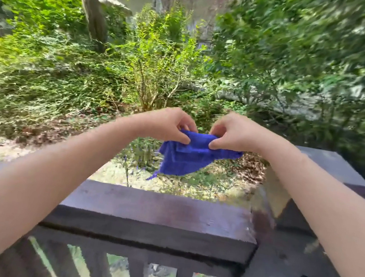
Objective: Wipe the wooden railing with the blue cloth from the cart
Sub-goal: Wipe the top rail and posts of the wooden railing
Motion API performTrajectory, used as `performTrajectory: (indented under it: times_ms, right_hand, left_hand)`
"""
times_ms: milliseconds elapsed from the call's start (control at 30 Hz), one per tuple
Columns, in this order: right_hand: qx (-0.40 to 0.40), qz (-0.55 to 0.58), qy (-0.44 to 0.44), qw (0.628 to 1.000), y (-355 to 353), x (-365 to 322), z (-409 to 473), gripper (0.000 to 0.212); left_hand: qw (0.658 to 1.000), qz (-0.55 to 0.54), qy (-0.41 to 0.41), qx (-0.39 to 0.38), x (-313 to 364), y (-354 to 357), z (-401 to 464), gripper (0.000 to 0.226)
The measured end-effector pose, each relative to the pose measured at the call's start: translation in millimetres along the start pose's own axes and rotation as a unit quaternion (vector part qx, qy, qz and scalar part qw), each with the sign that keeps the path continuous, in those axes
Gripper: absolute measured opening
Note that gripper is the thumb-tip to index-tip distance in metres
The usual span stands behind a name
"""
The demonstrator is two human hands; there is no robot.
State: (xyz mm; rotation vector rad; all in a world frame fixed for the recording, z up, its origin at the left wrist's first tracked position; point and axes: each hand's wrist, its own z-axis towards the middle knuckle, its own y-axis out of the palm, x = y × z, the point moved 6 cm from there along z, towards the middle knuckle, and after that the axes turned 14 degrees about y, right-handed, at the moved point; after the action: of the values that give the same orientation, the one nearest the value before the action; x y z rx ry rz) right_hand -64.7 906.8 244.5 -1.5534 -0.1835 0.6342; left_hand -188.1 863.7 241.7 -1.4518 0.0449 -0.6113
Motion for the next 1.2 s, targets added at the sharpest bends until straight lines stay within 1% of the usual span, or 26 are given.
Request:
performTrajectory:
  times_ms: [33,167,233,267,333,400,500,567,600,633,667,700,733,767,800,833,867,933,1033,1133,1200]
  right_hand:
    - [0.010,-0.006,0.025,1.000,1,13,-3,0.004]
    - [0.046,-0.016,0.114,0.992,25,50,-25,0.008]
    - [0.070,-0.051,0.134,0.987,48,57,-40,0.006]
    - [0.073,-0.071,0.142,0.985,63,59,-47,0.009]
    - [0.057,-0.091,0.156,0.982,97,63,-63,0.009]
    - [0.032,-0.086,0.174,0.980,126,67,-80,0.007]
    - [0.018,-0.065,0.202,0.977,148,72,-102,0.019]
    - [0.021,-0.057,0.200,0.978,153,73,-108,0.026]
    - [0.034,-0.050,0.198,0.978,152,72,-109,0.027]
    - [0.060,-0.039,0.196,0.978,150,71,-107,0.027]
    - [0.096,-0.029,0.189,0.977,148,71,-105,0.027]
    - [0.135,-0.030,0.174,0.975,148,71,-101,0.028]
    - [0.158,-0.038,0.156,0.974,150,72,-96,0.032]
    - [0.146,-0.051,0.145,0.977,157,73,-91,0.040]
    - [0.112,-0.061,0.144,0.981,167,76,-87,0.047]
    - [0.074,-0.062,0.156,0.983,179,83,-84,0.050]
    - [0.052,-0.057,0.178,0.981,189,90,-82,0.051]
    - [0.057,-0.049,0.223,0.972,198,100,-80,0.053]
    - [0.076,-0.062,0.256,0.962,202,97,-78,0.056]
    - [0.079,-0.041,0.252,0.964,209,68,-64,0.057]
    - [0.067,-0.014,0.220,0.973,219,30,-46,0.058]
  left_hand:
    - [1.000,0.010,0.019,-0.016,4,8,13,0.020]
    - [0.993,0.045,0.101,-0.044,23,45,39,0.025]
    - [0.988,0.065,0.132,-0.055,25,73,34,0.024]
    - [0.986,0.072,0.135,-0.063,23,89,30,0.024]
    - [0.983,0.076,0.138,-0.091,18,122,19,0.028]
    - [0.978,0.065,0.154,-0.122,15,149,7,0.030]
    - [0.972,0.036,0.181,-0.147,13,168,-9,0.025]
    - [0.975,0.009,0.173,-0.141,10,170,-16,0.019]
    - [0.980,0.000,0.154,-0.129,7,169,-17,0.025]
    - [0.987,-0.002,0.126,-0.103,4,166,-18,0.036]
    - [0.993,0.003,0.097,-0.069,2,163,-17,0.042]
    - [0.997,0.013,0.077,-0.026,2,163,-15,0.040]
    - [0.997,0.025,0.069,0.010,5,166,-13,0.035]
    - [0.997,0.037,0.070,0.018,10,175,-12,0.036]
    - [0.995,0.052,0.082,-0.004,17,191,-12,0.043]
    - [0.993,0.061,0.092,-0.033,21,208,-11,0.050]
    - [0.993,0.063,0.090,-0.054,22,222,-12,0.053]
    - [0.993,0.061,0.085,-0.048,16,236,-10,0.054]
    - [0.992,0.074,0.097,-0.026,5,237,-11,0.054]
    - [0.992,0.097,0.075,-0.018,-21,231,-25,0.054]
    - [0.993,0.109,0.045,-0.017,-54,216,-49,0.053]
